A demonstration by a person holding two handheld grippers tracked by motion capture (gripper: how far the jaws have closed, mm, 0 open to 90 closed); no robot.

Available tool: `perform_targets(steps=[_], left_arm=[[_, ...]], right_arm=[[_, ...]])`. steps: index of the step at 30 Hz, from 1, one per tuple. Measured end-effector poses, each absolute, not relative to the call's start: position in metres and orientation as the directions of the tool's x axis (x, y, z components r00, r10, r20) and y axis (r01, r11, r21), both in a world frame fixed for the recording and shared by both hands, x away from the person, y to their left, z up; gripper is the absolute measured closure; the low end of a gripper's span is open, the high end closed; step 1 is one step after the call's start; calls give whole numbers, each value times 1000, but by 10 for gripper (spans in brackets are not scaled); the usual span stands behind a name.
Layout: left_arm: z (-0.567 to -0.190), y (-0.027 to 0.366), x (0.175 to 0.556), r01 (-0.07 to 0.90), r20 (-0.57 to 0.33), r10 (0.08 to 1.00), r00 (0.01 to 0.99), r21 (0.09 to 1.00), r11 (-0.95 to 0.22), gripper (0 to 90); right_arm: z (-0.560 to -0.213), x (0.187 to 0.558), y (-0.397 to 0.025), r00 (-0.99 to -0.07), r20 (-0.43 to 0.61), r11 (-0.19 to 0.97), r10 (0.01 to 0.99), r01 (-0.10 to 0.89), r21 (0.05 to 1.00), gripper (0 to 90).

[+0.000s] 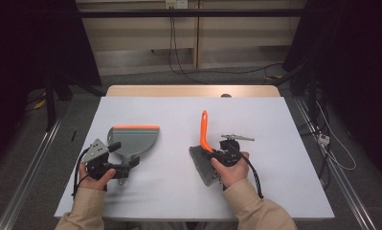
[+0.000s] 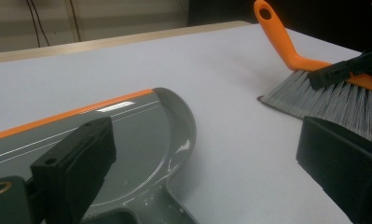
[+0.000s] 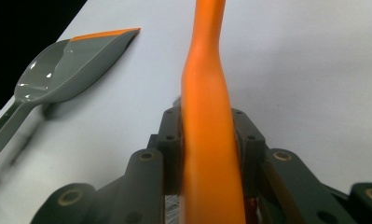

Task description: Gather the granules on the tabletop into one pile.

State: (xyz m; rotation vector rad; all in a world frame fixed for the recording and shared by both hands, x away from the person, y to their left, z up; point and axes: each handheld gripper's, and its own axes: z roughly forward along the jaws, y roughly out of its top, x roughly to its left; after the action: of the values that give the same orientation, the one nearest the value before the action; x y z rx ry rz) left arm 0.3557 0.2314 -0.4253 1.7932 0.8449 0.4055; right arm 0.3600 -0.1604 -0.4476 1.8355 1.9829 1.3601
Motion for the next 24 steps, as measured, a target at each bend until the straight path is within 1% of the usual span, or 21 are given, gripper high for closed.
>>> perform_targets(steps=[15,20,24], left_arm=[[-425,231,356,350,-118,712,692,918,-188,45],[-425,231,356,350,-118,713,691,918,-188,45],[-425,231,356,351,-118,713,691,918,-188,45]], right_arm=[[-446,359,-174,-234,469,-160,852,737,657,701],[-443,359,-175,-230,503,-189,833,736,650,709],[-434,362,-175,-242,532,-213,811,726,654,711]])
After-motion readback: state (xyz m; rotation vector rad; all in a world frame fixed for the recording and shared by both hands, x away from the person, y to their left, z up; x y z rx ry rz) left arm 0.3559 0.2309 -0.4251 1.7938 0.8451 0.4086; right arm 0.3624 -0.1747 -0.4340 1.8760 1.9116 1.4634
